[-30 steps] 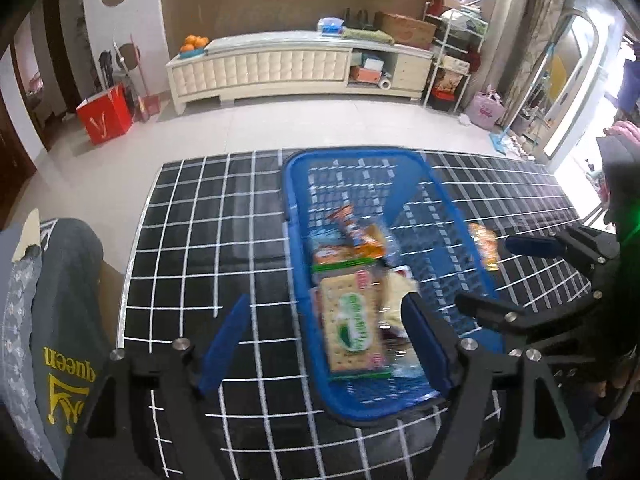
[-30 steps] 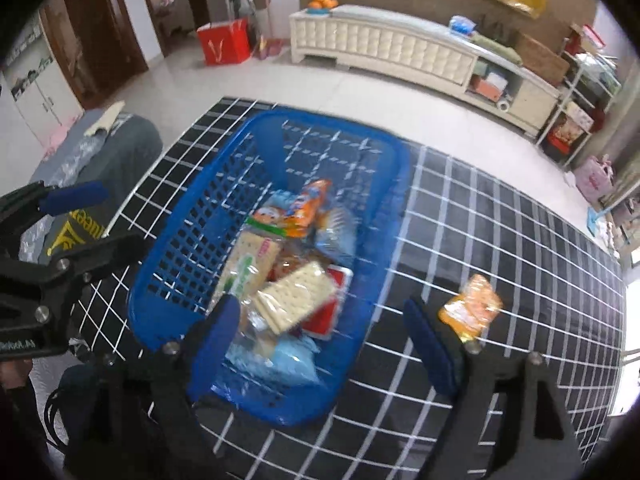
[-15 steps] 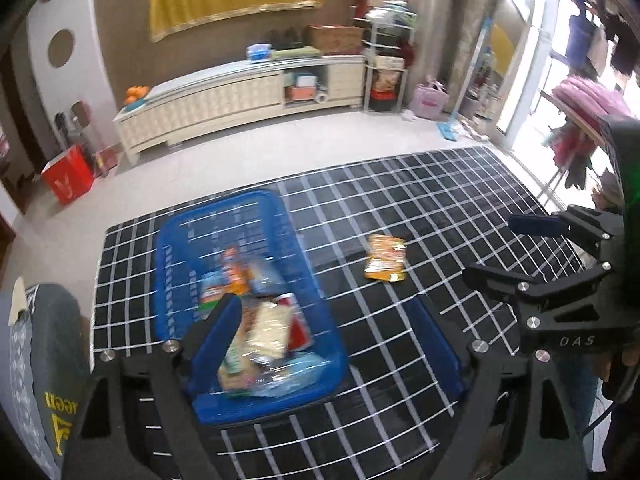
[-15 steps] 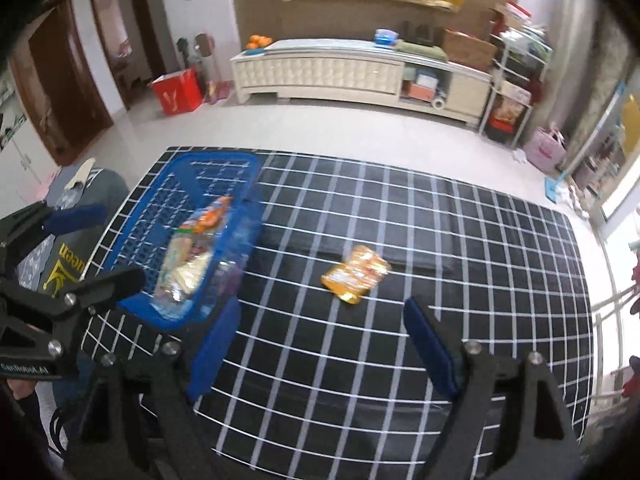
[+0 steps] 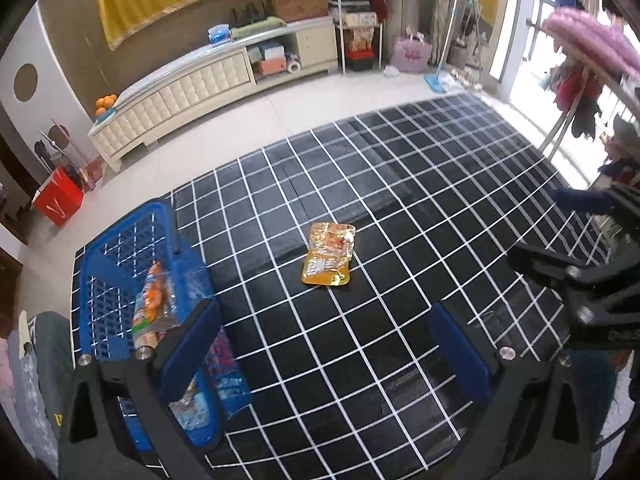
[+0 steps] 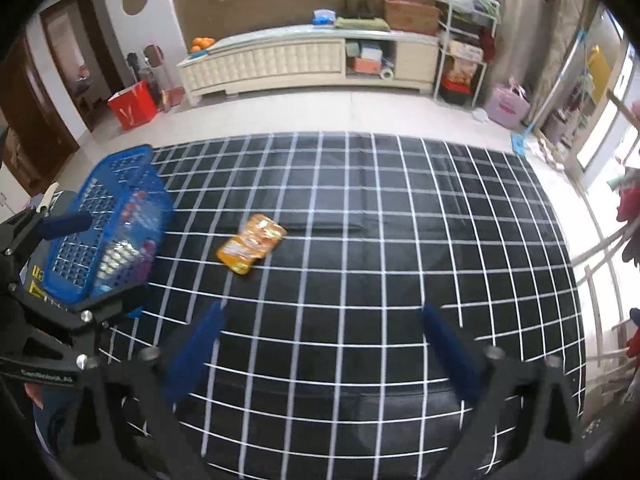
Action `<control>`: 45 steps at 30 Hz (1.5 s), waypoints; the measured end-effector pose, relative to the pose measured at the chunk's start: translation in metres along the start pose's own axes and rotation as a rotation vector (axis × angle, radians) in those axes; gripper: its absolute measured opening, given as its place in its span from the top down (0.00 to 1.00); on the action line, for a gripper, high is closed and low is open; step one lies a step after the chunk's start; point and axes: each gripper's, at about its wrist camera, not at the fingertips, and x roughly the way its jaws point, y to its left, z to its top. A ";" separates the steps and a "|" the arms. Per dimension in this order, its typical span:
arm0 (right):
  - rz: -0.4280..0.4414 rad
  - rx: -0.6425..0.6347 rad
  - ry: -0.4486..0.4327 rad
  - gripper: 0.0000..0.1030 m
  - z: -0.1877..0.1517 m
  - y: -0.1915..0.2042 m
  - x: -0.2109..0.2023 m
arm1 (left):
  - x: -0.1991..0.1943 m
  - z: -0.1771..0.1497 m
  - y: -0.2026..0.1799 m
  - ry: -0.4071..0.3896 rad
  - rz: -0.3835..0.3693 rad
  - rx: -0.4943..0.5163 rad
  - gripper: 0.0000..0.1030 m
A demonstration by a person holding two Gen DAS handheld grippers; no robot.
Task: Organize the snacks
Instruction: 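Withdraw both tools and move the left tool to the orange pouch, then grasp the orange snack pouch with the left tool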
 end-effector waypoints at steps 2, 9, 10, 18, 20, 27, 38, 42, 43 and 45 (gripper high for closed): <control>-0.004 0.006 0.018 0.00 -0.001 -0.011 0.011 | 0.013 0.004 -0.006 0.019 0.008 -0.003 0.00; 0.021 0.049 0.081 0.00 -0.002 -0.042 0.055 | 0.070 0.011 -0.010 0.104 -0.028 -0.069 0.00; 0.022 0.052 0.095 0.00 -0.002 -0.045 0.064 | 0.077 0.012 -0.011 0.114 -0.027 -0.068 0.00; 0.019 0.013 0.153 0.00 0.002 -0.051 0.111 | 0.138 0.019 -0.006 0.191 -0.078 -0.094 0.00; 0.024 0.014 0.161 0.00 0.003 -0.052 0.120 | 0.150 0.020 -0.004 0.196 -0.075 -0.108 0.00; 0.033 0.025 0.172 0.00 0.008 -0.057 0.140 | 0.181 0.026 0.004 0.202 -0.098 -0.099 0.00; 0.052 0.059 0.157 0.00 0.008 -0.059 0.148 | 0.213 0.023 0.017 0.224 -0.062 -0.126 0.31; 0.049 0.078 0.160 0.00 0.008 -0.060 0.152 | 0.208 0.023 0.014 0.206 -0.067 -0.118 0.46; 0.047 0.080 0.163 0.00 0.008 -0.059 0.152 | 0.207 0.023 0.012 0.205 -0.070 -0.118 0.49; 0.048 0.079 0.164 0.00 0.009 -0.056 0.152 | 0.204 0.023 0.007 0.202 -0.074 -0.105 0.60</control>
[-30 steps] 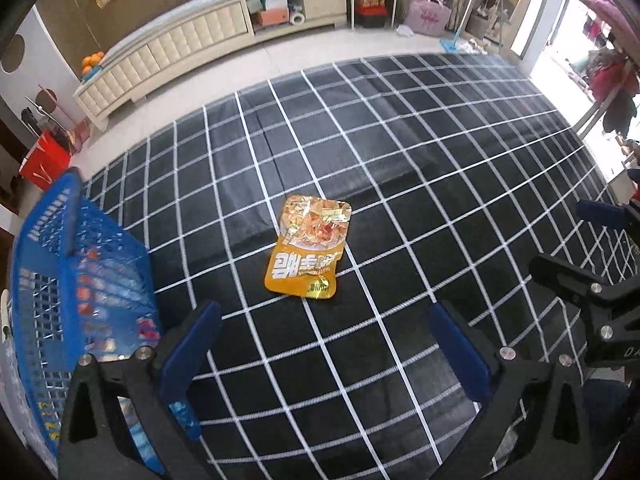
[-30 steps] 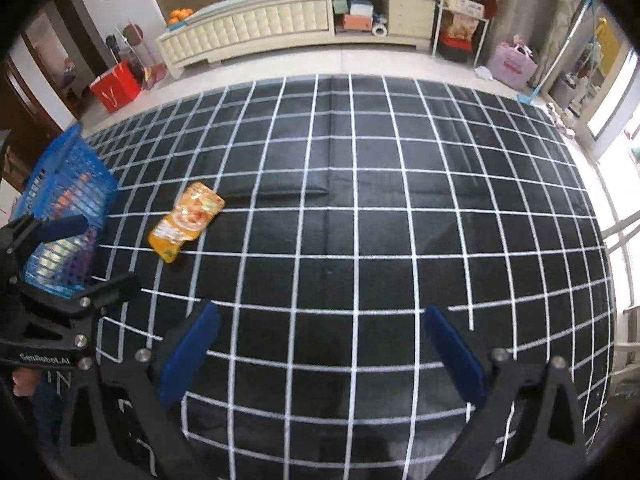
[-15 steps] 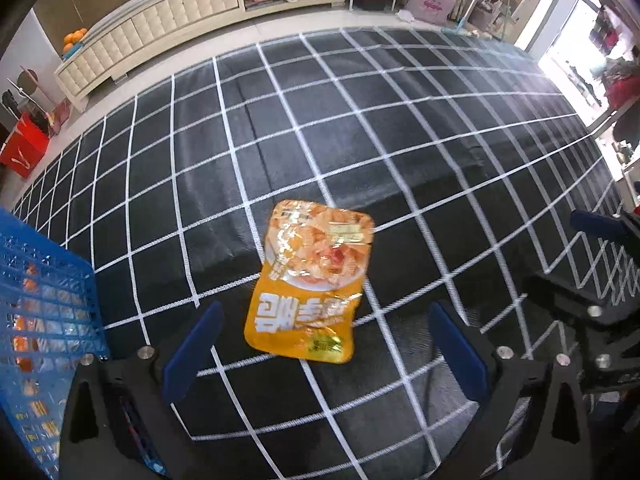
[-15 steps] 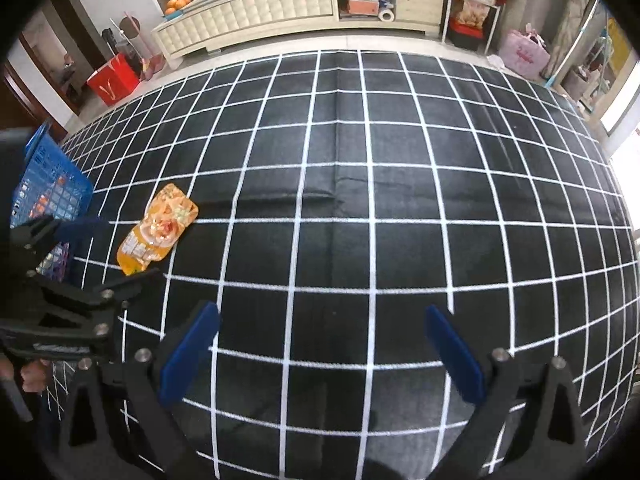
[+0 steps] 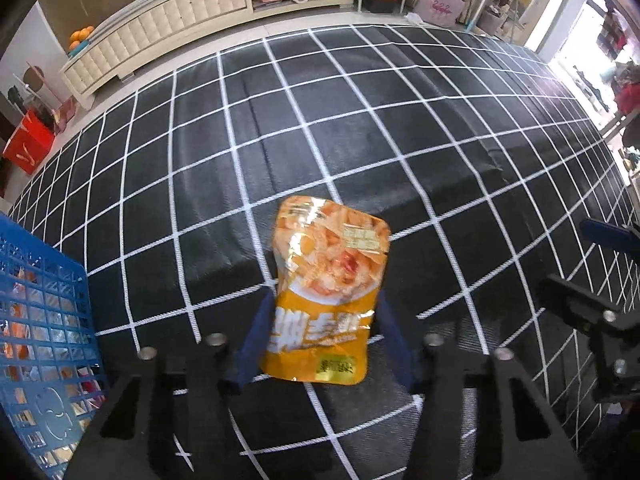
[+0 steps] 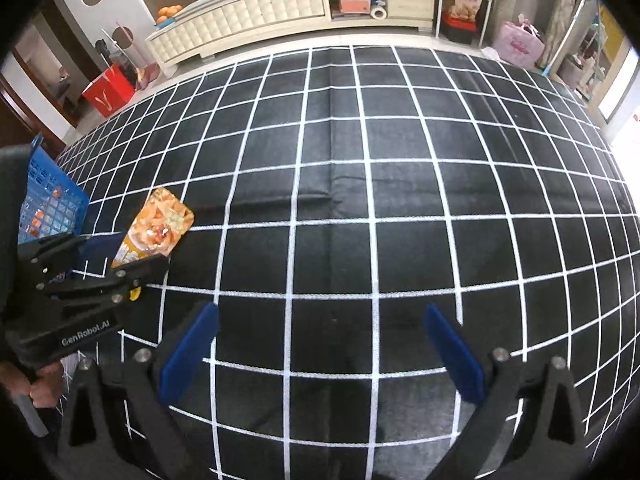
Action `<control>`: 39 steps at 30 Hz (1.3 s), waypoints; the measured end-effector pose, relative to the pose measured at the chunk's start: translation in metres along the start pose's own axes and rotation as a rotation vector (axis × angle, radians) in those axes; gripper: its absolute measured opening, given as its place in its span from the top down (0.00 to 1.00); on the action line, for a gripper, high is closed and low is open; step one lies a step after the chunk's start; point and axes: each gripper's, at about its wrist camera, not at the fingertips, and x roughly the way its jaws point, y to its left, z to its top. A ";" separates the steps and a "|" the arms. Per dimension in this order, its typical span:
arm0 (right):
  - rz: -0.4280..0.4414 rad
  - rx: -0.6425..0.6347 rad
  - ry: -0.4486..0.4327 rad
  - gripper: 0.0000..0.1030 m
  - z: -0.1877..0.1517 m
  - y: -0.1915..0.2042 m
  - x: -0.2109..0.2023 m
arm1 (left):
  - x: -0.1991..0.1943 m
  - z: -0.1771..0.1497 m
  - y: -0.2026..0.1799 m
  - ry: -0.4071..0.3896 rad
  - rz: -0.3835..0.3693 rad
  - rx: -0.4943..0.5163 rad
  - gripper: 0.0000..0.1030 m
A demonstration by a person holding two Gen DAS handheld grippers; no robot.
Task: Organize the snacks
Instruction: 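Grasp the orange snack pouch with the left tool, then carry the orange pouch over the blue basket with the left tool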
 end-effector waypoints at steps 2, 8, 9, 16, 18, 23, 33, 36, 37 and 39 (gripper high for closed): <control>0.001 -0.003 -0.002 0.00 -0.001 0.003 0.000 | -0.003 -0.002 -0.004 -0.002 -0.005 0.003 0.65; 0.000 -0.004 -0.006 0.00 0.002 0.006 -0.001 | -0.019 -0.012 -0.020 -0.016 -0.048 -0.006 0.87; 0.000 -0.003 -0.006 0.00 0.002 0.006 -0.002 | -0.021 -0.012 -0.021 -0.014 -0.056 -0.009 0.88; -0.011 -0.004 -0.028 0.00 0.003 0.009 -0.022 | -0.062 -0.014 -0.040 -0.070 -0.067 0.003 0.90; -0.012 -0.005 -0.040 0.00 0.002 0.012 -0.032 | -0.080 -0.013 -0.047 -0.092 -0.066 0.014 0.90; -0.019 -0.027 -0.096 0.00 -0.001 0.029 -0.073 | -0.117 -0.012 -0.050 -0.137 -0.066 0.021 0.90; -0.020 -0.102 -0.209 0.00 -0.017 0.081 -0.147 | -0.202 -0.057 -0.020 -0.258 -0.045 -0.007 0.90; -0.014 -0.124 -0.230 0.00 -0.023 0.101 -0.161 | -0.219 -0.072 -0.005 -0.280 -0.027 -0.016 0.90; -0.012 -0.132 -0.237 0.00 -0.024 0.109 -0.164 | -0.226 -0.078 0.000 -0.287 -0.025 -0.021 0.90; -0.007 -0.144 -0.240 0.00 -0.026 0.120 -0.168 | -0.236 -0.089 0.015 -0.297 -0.019 -0.031 0.90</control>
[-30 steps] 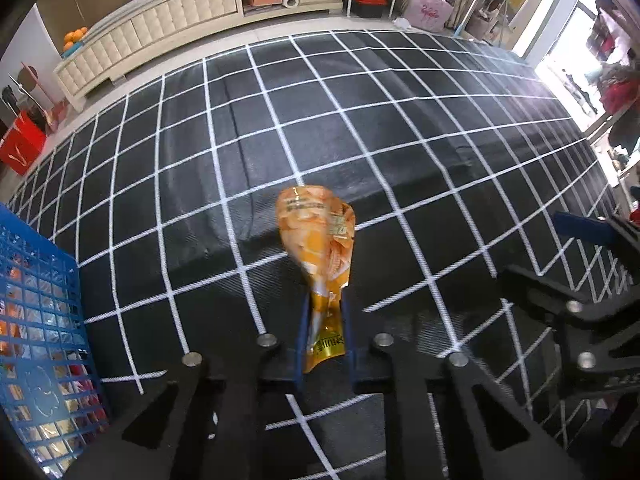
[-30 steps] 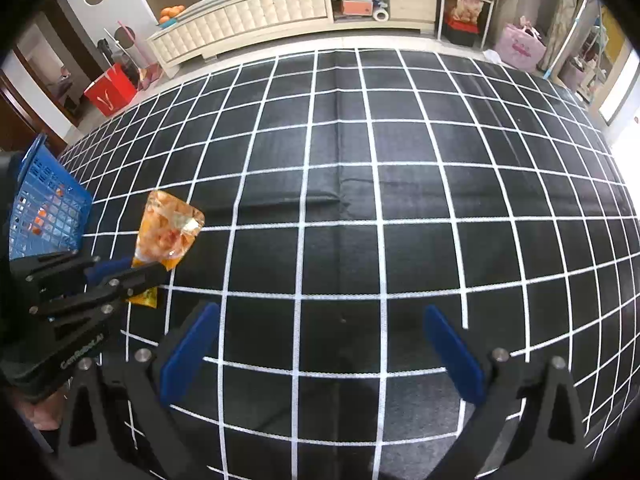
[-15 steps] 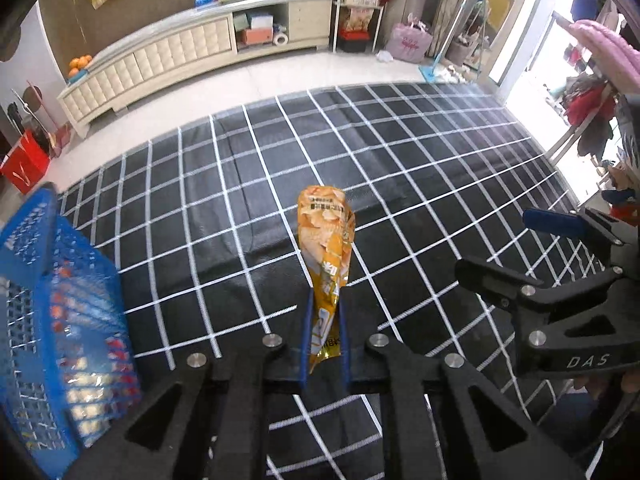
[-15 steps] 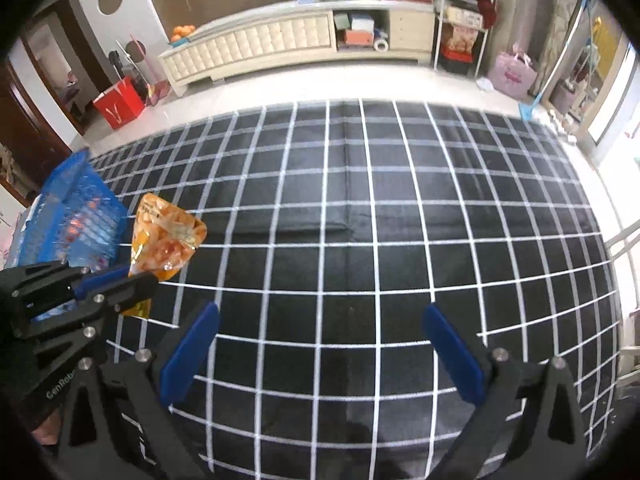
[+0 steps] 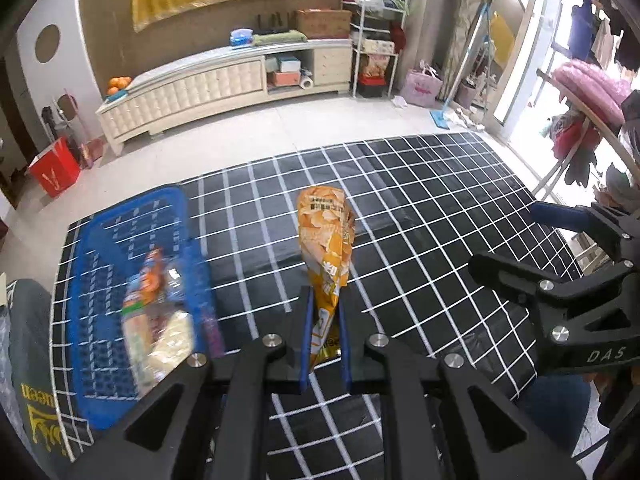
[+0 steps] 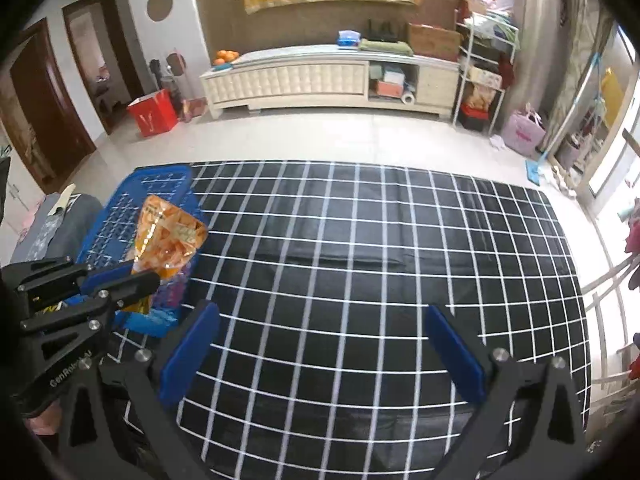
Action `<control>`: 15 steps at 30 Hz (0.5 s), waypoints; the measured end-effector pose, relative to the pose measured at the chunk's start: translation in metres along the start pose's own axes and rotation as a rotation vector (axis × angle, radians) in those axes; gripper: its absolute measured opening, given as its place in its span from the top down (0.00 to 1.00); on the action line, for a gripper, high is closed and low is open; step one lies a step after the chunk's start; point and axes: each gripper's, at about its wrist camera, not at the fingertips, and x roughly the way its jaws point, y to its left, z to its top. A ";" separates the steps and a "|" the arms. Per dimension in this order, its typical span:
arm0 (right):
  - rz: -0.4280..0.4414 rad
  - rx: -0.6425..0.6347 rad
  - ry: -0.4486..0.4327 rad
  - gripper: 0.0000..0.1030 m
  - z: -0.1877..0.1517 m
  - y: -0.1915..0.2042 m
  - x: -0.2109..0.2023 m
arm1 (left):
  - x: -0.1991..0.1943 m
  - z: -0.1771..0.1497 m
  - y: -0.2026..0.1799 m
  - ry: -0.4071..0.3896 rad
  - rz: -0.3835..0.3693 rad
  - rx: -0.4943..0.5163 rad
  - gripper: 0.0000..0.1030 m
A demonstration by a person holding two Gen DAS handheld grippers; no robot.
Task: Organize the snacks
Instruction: 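Carry the orange pouch over the blue basket with the left tool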
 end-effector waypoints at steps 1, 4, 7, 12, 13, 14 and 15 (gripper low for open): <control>0.005 -0.003 0.003 0.00 -0.001 0.006 0.000 | -0.006 -0.004 0.006 -0.004 0.004 -0.004 0.90; 0.022 -0.020 0.004 0.00 0.000 0.023 -0.001 | -0.022 -0.012 0.026 -0.018 0.023 -0.020 0.90; 0.040 -0.039 -0.004 0.00 0.004 0.043 -0.001 | -0.033 -0.019 0.046 -0.027 0.035 -0.042 0.90; 0.070 -0.065 -0.008 0.00 0.012 0.077 0.006 | -0.049 -0.032 0.082 -0.032 0.066 -0.046 0.90; 0.076 -0.072 -0.005 0.00 0.014 0.084 0.009 | -0.050 -0.033 0.088 -0.031 0.072 -0.049 0.90; 0.080 -0.076 -0.003 0.00 0.015 0.091 0.011 | -0.051 -0.034 0.094 -0.029 0.077 -0.054 0.90; 0.087 -0.084 0.002 0.00 0.017 0.099 0.015 | -0.052 -0.035 0.102 -0.027 0.081 -0.059 0.90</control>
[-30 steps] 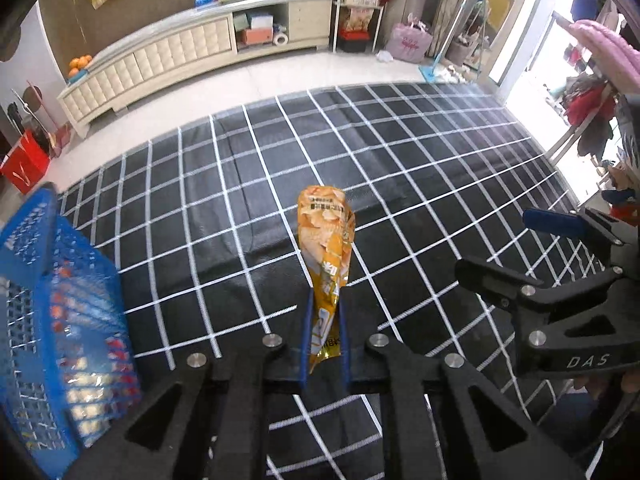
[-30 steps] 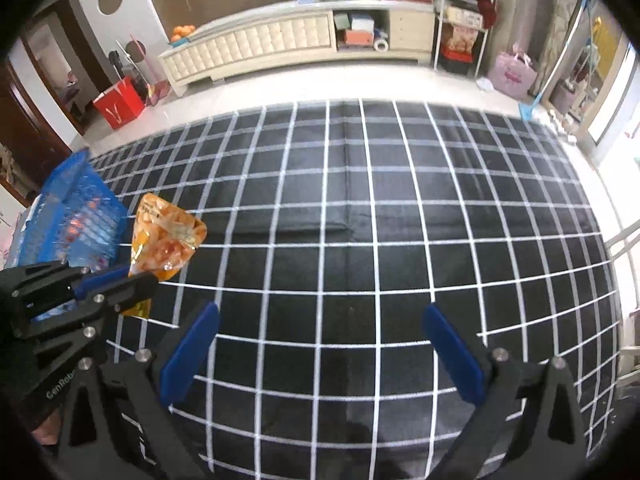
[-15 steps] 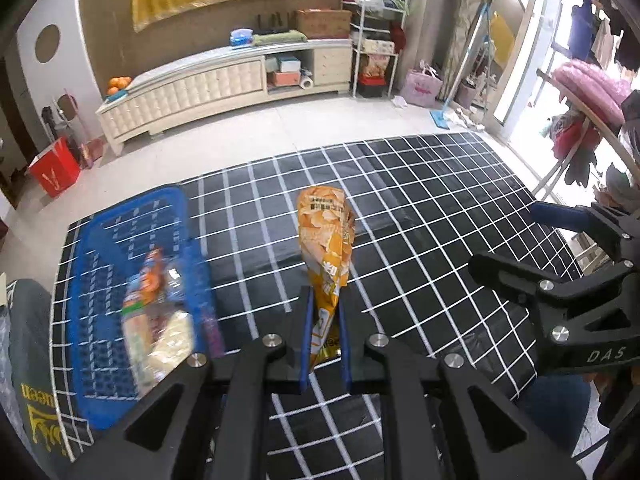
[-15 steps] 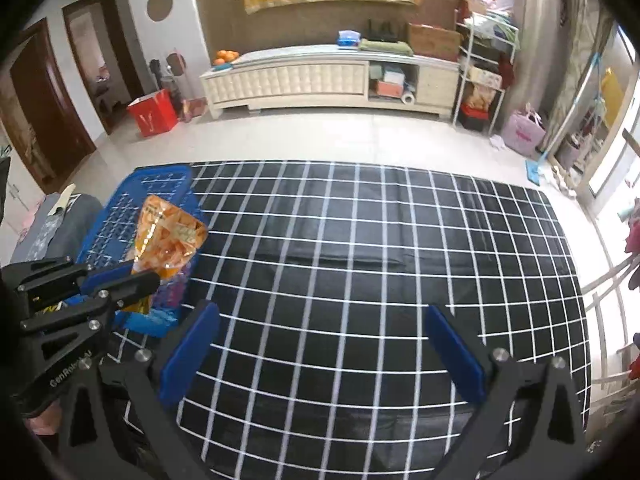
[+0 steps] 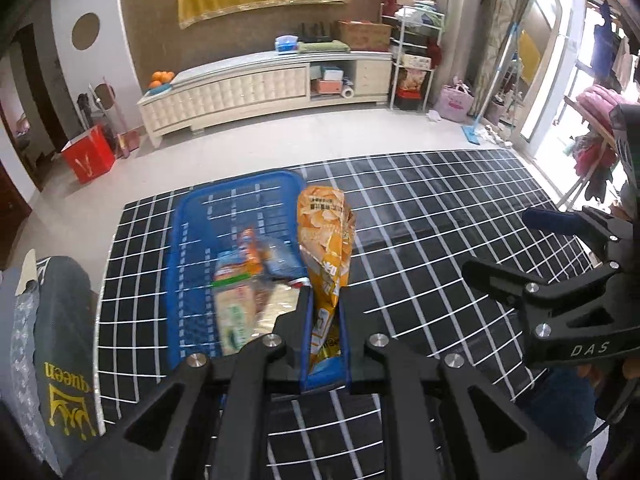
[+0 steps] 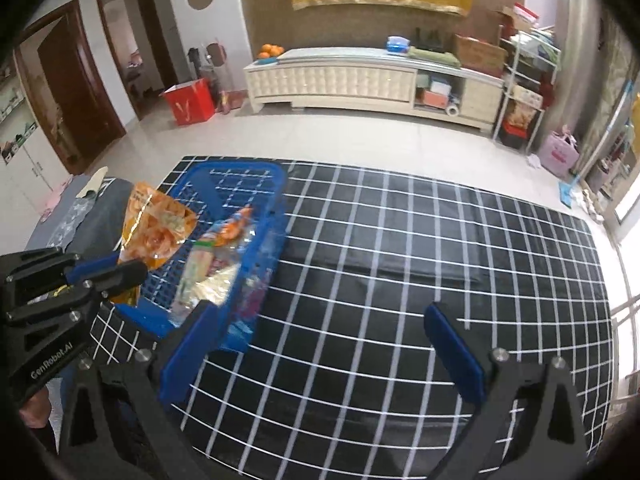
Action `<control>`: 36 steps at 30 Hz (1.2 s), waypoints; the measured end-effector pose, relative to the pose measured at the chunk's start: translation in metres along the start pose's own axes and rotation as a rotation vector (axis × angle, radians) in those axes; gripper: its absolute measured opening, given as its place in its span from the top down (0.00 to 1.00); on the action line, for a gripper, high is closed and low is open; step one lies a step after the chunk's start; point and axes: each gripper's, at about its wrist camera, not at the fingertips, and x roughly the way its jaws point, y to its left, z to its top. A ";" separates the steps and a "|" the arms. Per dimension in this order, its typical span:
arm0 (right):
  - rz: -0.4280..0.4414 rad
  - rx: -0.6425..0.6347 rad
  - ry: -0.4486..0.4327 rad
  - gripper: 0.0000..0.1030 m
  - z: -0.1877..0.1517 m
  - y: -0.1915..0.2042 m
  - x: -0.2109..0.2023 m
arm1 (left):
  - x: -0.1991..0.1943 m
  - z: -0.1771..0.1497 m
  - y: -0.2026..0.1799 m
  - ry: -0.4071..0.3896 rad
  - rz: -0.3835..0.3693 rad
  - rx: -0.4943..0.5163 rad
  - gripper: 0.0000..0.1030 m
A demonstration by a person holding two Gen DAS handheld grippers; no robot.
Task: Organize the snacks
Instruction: 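Carry the orange pouch over the blue basket with the left tool, then open the left tool to drop the orange pouch into the basket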
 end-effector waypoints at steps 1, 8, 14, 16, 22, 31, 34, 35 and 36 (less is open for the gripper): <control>0.005 -0.005 0.002 0.00 0.000 0.008 0.002 | 0.000 0.000 0.009 0.003 0.004 -0.009 0.90; 0.027 -0.031 0.019 0.00 0.016 0.038 0.030 | 0.017 0.001 0.043 0.044 0.008 -0.030 0.90; 0.026 -0.044 0.046 0.00 0.026 0.055 0.059 | 0.051 0.004 0.062 0.095 -0.015 -0.041 0.90; 0.025 -0.053 0.063 0.00 0.028 0.059 0.071 | 0.064 0.005 0.068 0.116 -0.021 -0.047 0.90; 0.024 -0.064 0.096 0.00 0.030 0.062 0.095 | 0.097 0.005 0.079 0.170 -0.043 -0.065 0.90; 0.029 -0.055 0.121 0.00 0.029 0.058 0.112 | 0.124 0.004 0.083 0.217 -0.075 -0.084 0.86; 0.029 -0.045 0.124 0.00 0.029 0.054 0.112 | 0.125 0.004 0.087 0.213 -0.091 -0.096 0.77; 0.028 -0.041 0.125 0.00 0.029 0.053 0.112 | 0.126 0.004 0.089 0.218 -0.090 -0.098 0.72; 0.028 -0.037 0.125 0.00 0.029 0.052 0.112 | 0.127 0.004 0.089 0.221 -0.090 -0.097 0.69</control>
